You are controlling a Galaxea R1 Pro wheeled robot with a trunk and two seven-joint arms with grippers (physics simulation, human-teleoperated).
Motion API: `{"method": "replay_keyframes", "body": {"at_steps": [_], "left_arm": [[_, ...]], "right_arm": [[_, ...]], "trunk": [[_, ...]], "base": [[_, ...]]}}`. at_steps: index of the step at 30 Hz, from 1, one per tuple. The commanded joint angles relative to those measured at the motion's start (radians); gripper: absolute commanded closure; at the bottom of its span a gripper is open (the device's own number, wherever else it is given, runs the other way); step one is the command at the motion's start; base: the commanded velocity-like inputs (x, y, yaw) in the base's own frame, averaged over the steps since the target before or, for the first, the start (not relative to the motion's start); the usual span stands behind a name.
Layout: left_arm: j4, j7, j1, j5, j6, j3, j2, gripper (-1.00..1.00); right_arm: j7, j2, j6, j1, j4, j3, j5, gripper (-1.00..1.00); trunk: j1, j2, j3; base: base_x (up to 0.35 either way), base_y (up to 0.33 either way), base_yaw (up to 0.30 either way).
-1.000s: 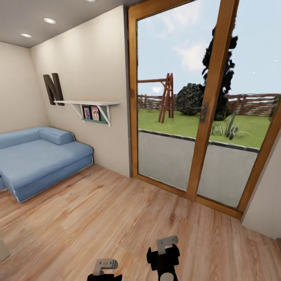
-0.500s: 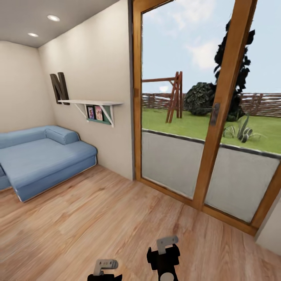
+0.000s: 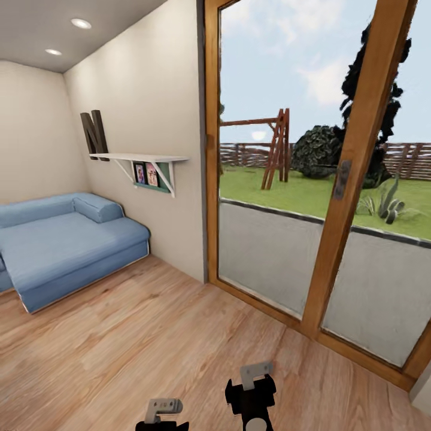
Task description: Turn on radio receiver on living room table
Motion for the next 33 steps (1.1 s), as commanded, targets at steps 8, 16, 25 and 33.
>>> {"method": "replay_keyframes", "body": {"at_steps": [8, 16, 25, 33], "left_arm": [[0.005, 0.0, 0.0, -0.001, 0.0, 0.0, -0.008, -1.0], [0.005, 0.0, 0.0, -0.001, 0.0, 0.0, -0.007, -1.0], [0.005, 0.0, 0.0, -0.001, 0.0, 0.0, -0.007, -1.0], [0.005, 0.0, 0.0, -0.001, -0.001, 0.0, -0.008, -1.0]], "right_arm": [[0.0, 0.0, 0.0, 0.001, 0.0, 0.001, -0.001, -1.0], [0.0, 0.0, 0.0, 0.0, 0.0, 0.0, -0.001, -1.0], [0.0, 0.0, 0.0, 0.0, 0.0, 0.0, -0.002, -1.0], [0.0, 0.0, 0.0, 0.0, 0.0, 0.0, -0.002, -1.0]], "trunk": [[0.0, 0.0, 0.0], [0.0, 0.0, 0.0], [0.0, 0.0, 0.0], [0.0, 0.0, 0.0]], "base": [[0.289, -0.19, 0.262], [0.289, -0.19, 0.275], [0.289, -0.19, 0.282], [0.289, -0.191, 0.288]]}}
